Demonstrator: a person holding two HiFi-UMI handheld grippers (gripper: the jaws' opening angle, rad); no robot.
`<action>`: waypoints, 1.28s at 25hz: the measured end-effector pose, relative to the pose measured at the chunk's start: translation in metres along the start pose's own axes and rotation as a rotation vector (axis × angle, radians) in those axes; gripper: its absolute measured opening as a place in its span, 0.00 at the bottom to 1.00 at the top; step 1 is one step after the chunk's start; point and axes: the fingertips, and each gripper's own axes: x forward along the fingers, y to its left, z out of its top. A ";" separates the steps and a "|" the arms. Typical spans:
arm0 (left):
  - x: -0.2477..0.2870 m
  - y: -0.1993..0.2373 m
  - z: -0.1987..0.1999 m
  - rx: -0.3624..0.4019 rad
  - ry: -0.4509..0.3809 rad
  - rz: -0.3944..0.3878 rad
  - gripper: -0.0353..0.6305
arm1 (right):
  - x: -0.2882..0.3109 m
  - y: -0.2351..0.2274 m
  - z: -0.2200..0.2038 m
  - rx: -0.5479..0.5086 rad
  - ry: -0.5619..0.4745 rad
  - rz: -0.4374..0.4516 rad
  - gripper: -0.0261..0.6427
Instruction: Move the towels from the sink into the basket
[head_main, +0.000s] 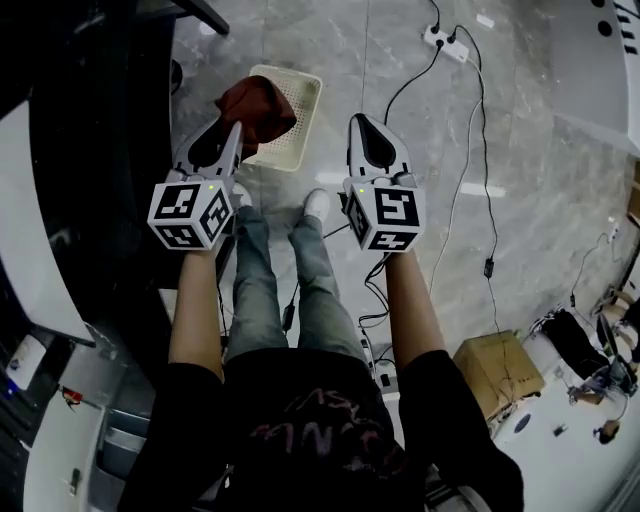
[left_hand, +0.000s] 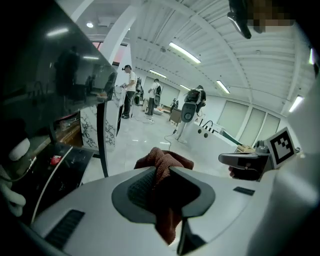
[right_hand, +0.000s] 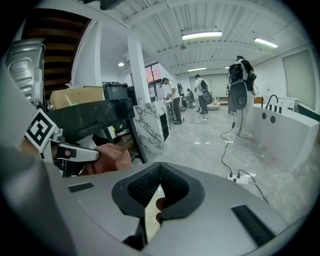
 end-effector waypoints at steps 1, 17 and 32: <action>0.007 0.004 -0.013 -0.003 0.015 0.004 0.18 | 0.007 -0.002 -0.014 0.007 0.015 0.001 0.06; 0.124 0.071 -0.240 -0.032 0.182 0.019 0.19 | 0.109 -0.028 -0.250 0.005 0.197 0.056 0.06; 0.192 0.104 -0.351 -0.033 0.219 0.000 0.41 | 0.162 -0.038 -0.355 -0.040 0.237 0.093 0.06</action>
